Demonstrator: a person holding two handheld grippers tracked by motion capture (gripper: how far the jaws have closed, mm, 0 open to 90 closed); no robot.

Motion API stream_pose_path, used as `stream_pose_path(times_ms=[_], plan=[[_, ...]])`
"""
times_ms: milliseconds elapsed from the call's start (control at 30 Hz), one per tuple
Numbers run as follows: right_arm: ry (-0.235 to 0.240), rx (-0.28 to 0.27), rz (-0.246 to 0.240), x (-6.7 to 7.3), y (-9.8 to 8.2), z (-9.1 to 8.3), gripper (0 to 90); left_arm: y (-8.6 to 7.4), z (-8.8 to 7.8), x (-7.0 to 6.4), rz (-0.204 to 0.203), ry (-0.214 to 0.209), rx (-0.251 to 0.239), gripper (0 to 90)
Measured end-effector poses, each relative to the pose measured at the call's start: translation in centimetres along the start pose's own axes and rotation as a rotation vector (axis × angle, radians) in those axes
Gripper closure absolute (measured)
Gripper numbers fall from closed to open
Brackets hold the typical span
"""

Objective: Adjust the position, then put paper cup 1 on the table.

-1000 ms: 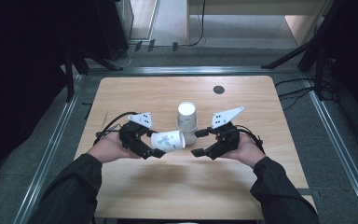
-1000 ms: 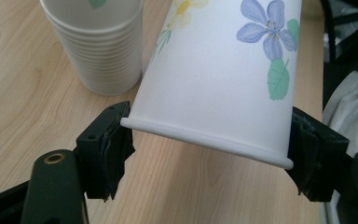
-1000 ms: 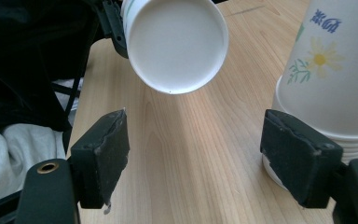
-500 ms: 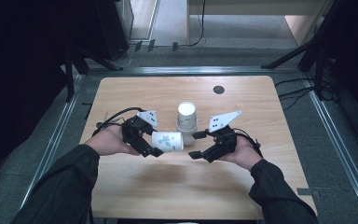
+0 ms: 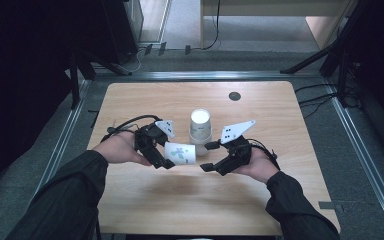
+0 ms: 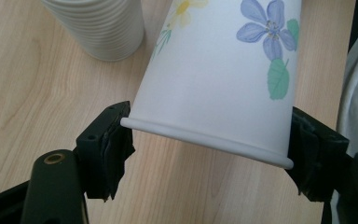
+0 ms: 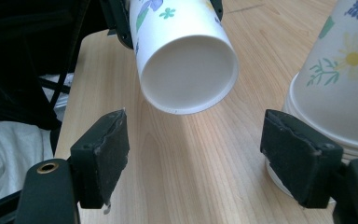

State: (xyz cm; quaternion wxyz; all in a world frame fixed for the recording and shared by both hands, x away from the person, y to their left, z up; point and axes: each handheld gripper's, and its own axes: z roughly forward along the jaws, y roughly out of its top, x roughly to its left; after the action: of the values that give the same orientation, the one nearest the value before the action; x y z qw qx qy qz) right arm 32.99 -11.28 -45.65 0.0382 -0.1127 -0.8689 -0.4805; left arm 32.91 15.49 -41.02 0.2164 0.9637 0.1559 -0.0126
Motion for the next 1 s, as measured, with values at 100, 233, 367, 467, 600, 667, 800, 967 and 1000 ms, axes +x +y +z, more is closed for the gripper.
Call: stream_pose_path(times_ms=[100, 233, 367, 467, 600, 667, 800, 967, 1000], plan=[[-0.003, 0.004, 0.002, 0.1, -0.1, 0.2, 22.6, 0.2, 0.3, 0.0, 0.004, 0.010, 0.037, 24.2], [-0.007, 0.023, -0.006, 0.3, -0.1, 0.7, 21.2, 0.4, 0.5, -0.1, 0.010, 0.013, 0.068, 24.2], [0.001, 0.033, -0.010, 0.4, 0.0, 1.0, 21.0, 0.7, 0.6, -0.1, 0.020, 0.016, 0.091, 24.2], [-0.018, 0.034, -0.018, 0.5, 0.2, 1.5, 21.0, 1.0, 0.7, -0.1, 0.030, 0.011, 0.111, 24.2], [-0.019, 0.034, -0.024, 0.6, 0.3, 1.9, 20.8, 1.4, 0.7, -0.2, 0.038, 0.015, 0.131, 24.2], [-0.024, 0.034, -0.025, 0.7, 0.4, 2.1, 20.7, 1.5, 0.7, -0.2, 0.047, 0.015, 0.137, 24.2], [-0.020, 0.030, -0.030, 0.7, 0.5, 2.3, 20.6, 1.9, 0.9, -0.4, 0.068, 0.033, 0.181, 24.2], [-0.012, 0.043, -0.042, 1.0, 0.6, 3.0, 20.4, 2.5, 1.2, -0.8, 0.091, 0.030, 0.206, 24.2], [-0.012, 0.045, -0.044, 1.0, 0.6, 3.1, 20.4, 2.6, 1.2, -0.8, 0.092, 0.030, 0.209, 24.2]])
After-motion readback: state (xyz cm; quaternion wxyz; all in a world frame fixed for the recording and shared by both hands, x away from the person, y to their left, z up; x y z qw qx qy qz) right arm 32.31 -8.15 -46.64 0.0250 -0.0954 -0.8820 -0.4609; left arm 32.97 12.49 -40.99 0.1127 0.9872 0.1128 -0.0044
